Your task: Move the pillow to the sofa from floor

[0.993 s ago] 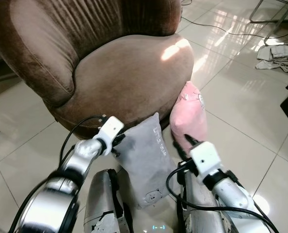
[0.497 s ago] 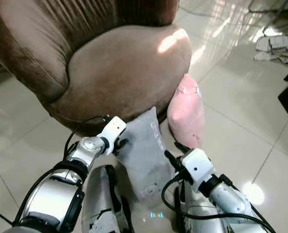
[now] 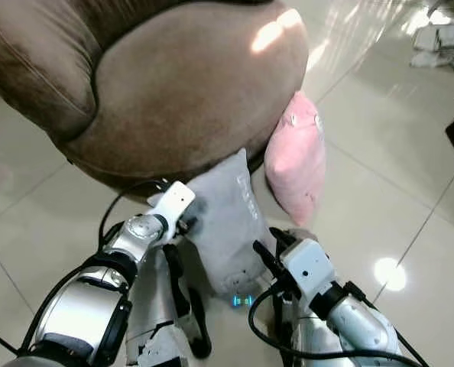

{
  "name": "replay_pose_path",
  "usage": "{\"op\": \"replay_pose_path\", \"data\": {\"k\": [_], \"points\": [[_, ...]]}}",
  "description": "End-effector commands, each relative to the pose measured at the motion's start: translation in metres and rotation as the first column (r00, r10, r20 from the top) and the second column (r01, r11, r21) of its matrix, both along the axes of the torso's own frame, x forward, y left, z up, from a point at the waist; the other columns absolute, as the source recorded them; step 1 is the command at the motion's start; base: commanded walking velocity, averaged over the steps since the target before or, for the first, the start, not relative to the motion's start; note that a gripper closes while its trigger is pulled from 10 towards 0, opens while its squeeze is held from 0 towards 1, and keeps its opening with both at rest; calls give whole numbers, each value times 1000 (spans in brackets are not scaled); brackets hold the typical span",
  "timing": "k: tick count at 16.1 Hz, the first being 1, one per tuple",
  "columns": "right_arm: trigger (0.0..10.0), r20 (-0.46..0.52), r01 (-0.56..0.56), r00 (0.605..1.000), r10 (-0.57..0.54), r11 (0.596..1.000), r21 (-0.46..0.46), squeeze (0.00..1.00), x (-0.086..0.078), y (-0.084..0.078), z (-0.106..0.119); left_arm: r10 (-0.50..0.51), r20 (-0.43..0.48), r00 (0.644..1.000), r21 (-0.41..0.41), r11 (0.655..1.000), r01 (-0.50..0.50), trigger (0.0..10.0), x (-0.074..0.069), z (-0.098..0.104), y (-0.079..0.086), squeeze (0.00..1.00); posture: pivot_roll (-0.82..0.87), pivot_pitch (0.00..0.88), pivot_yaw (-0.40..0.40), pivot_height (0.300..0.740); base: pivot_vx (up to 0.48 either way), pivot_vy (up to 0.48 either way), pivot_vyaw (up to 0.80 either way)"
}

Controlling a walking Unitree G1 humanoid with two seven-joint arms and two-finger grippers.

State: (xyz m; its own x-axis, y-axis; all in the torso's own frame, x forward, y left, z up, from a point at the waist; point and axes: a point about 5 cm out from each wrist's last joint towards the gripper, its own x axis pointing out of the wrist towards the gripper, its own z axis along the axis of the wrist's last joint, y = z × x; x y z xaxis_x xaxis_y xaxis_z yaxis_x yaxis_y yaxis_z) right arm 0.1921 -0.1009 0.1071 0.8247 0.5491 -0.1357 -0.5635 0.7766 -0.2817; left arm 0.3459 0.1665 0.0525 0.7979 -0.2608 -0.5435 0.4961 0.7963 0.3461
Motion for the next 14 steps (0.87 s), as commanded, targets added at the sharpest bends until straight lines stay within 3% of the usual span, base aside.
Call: {"op": "replay_pose_path", "data": {"k": [1, 2, 3, 10, 14], "points": [[10000, -16, 3, 1000, -3, 1000, 8, 0, -5, 3, 2, 44, 29, 999, 49, 998, -46, 10000, 0, 0, 10, 1000, -205, 419, 74, 547, 0, 0, 0], [10000, -31, 17, 999, -17, 1000, 13, 0, -7, 3, 1, 73, 49, 996, 37, 997, -74, 10000, 2, 2, 11, 1000, -207, 421, 76, 547, 0, 0, 0], [10000, -32, 18, 999, -17, 1000, 23, 0, -8, 4, 2, 90, 56, 994, 30, 995, -91, 10000, 2, 3, 12, 0, -209, 426, 78, 542, 0, 0, 0], [10000, -39, 36, 999, -35, 999, 27, 0, -24, 5, 9, 173, 94, 980, -4, 985, -173, 10000, 6, 7, 13, 0, -241, 449, 88, 467, 0, 0, 0], [10000, -32, 39, 999, -38, 999, 26, 0, -30, 8, 13, 175, 122, 977, 21, 984, -178, 10000, 4, 4, 10, 0, -259, 440, 91, 467, 0, 0, 0]]}}
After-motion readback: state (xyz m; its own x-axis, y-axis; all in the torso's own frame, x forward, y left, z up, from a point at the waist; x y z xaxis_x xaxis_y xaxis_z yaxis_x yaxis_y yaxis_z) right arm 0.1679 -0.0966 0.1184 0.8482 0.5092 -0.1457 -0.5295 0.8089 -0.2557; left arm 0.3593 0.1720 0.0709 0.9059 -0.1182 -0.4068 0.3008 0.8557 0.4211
